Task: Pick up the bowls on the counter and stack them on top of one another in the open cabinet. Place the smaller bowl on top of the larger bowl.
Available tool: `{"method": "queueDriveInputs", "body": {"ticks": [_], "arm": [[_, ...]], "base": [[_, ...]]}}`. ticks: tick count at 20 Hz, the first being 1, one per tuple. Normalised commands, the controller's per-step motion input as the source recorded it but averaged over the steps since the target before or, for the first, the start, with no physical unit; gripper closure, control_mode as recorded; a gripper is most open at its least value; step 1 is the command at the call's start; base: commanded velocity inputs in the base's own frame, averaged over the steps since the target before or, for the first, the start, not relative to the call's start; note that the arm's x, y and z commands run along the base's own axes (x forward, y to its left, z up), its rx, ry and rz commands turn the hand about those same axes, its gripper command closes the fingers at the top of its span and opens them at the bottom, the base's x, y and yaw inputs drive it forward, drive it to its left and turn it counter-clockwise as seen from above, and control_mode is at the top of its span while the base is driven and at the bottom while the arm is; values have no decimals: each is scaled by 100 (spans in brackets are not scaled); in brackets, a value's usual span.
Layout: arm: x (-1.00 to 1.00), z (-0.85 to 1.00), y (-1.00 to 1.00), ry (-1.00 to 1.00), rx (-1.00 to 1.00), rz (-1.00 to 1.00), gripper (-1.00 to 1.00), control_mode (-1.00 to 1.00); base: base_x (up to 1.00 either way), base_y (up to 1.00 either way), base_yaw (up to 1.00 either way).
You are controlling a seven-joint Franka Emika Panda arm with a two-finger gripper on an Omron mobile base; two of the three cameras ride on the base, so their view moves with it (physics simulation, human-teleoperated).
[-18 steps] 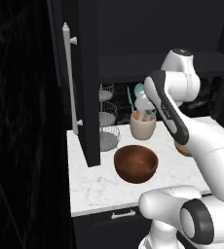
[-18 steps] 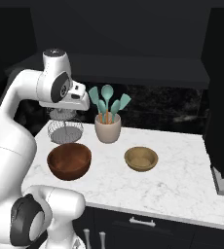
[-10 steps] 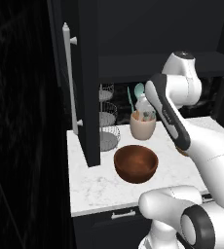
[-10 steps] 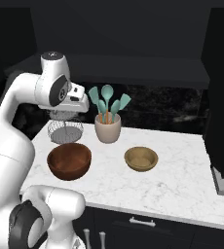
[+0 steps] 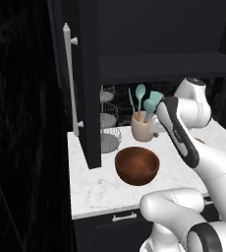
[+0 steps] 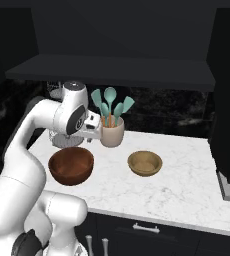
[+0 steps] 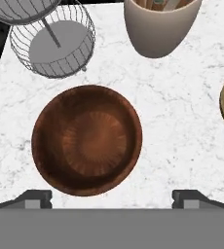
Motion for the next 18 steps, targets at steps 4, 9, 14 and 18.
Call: {"method": "queueDriveInputs", "body": {"ticks": [4, 9, 14, 18], "arm": [[2, -92, -62, 10, 0, 0, -100, -100], [52, -53, -44, 14, 0, 4, -100, -100], [45, -35, -66, 5, -3, 2, -100, -100], [9, -46, -61, 0, -20, 9, -100, -100]], "base": [[0, 0, 0], [0, 0, 0], [0, 0, 0], [0, 0, 0]]}}
